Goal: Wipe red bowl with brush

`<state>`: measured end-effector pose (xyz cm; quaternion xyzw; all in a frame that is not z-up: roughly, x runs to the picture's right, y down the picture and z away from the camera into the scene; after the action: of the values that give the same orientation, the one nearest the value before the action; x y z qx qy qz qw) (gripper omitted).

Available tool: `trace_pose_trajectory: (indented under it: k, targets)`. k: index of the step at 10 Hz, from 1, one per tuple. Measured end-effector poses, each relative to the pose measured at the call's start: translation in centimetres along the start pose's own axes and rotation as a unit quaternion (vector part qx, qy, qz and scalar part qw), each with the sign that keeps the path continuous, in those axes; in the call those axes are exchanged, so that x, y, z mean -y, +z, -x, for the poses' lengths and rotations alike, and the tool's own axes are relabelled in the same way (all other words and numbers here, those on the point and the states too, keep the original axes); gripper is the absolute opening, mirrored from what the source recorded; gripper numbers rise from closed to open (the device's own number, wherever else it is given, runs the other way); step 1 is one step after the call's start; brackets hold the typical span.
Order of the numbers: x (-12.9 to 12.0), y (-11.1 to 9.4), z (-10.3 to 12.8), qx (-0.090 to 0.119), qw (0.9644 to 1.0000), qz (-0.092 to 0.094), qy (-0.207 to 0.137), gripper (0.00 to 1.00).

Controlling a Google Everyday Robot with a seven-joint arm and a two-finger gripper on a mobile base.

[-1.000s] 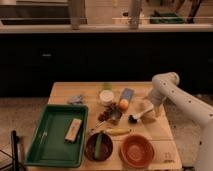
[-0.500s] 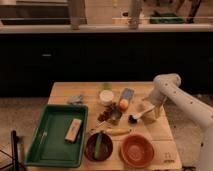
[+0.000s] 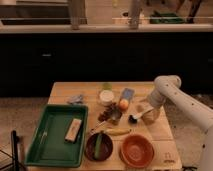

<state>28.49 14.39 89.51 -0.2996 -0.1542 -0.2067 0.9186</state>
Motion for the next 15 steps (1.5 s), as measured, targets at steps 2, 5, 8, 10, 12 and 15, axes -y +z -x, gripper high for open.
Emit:
trace_pose_trajectory:
  k: [2,5,8,10,12,15]
  targets:
    - [-0.1,0.3,0.0,0.005,1.0000,0.002,0.000,0.80]
    - [-0.8,1.2,0.2,0.011,0.9999,0.008,-0.008,0.40]
    - [-0.5,0.5,0.1,-0.002,0.9999,0.005,-0.015,0.10]
    - [0.4,-1.6,0.4,-0.022,0.9995,0.002,-0.024,0.00]
    - [0.7,-3.2,0.5,-0.039,0.9989,0.000,-0.028,0.00]
    - [1.2,-4.9,0.5,-0.054,0.9979,-0.011,-0.032,0.00]
